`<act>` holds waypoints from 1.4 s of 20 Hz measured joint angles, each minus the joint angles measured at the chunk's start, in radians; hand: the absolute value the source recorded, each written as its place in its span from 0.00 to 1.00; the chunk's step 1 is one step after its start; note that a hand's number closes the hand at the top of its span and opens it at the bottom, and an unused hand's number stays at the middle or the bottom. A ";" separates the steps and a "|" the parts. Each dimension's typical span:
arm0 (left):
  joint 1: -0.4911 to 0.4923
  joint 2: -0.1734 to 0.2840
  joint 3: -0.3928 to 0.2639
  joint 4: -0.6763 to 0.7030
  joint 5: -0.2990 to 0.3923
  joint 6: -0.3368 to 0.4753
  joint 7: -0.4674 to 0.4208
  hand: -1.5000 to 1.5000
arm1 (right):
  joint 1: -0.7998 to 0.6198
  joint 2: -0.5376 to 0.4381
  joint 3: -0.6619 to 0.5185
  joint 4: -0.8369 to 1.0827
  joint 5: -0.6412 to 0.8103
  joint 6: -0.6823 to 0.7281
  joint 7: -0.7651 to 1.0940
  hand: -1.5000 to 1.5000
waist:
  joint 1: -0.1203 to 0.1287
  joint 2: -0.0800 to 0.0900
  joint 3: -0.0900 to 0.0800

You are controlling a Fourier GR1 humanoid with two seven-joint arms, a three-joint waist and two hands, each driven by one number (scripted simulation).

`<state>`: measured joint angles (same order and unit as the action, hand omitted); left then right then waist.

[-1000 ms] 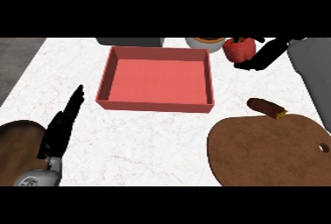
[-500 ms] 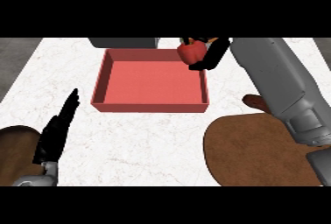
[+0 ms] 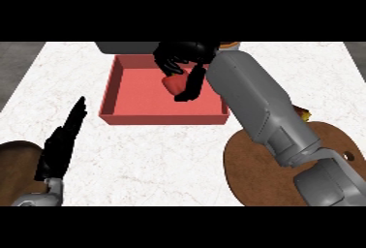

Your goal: Pick the bell pepper from the cutting board and place it in the cardboard box

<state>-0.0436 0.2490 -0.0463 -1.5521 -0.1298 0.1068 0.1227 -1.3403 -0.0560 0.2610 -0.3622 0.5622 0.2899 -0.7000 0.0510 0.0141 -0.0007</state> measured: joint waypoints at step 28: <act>-0.036 -0.016 0.003 0.030 -0.007 -0.027 -0.030 0.50 | -0.061 -0.087 -0.390 0.239 -0.463 0.088 0.167 0.00 | 0.042 0.027 0.000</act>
<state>-0.0798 0.2333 -0.0430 -1.5225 -0.1364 0.0795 0.0926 -1.4011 -0.1428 -0.1289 -0.1234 0.0987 0.3776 -0.5333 0.0926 0.0410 -0.0005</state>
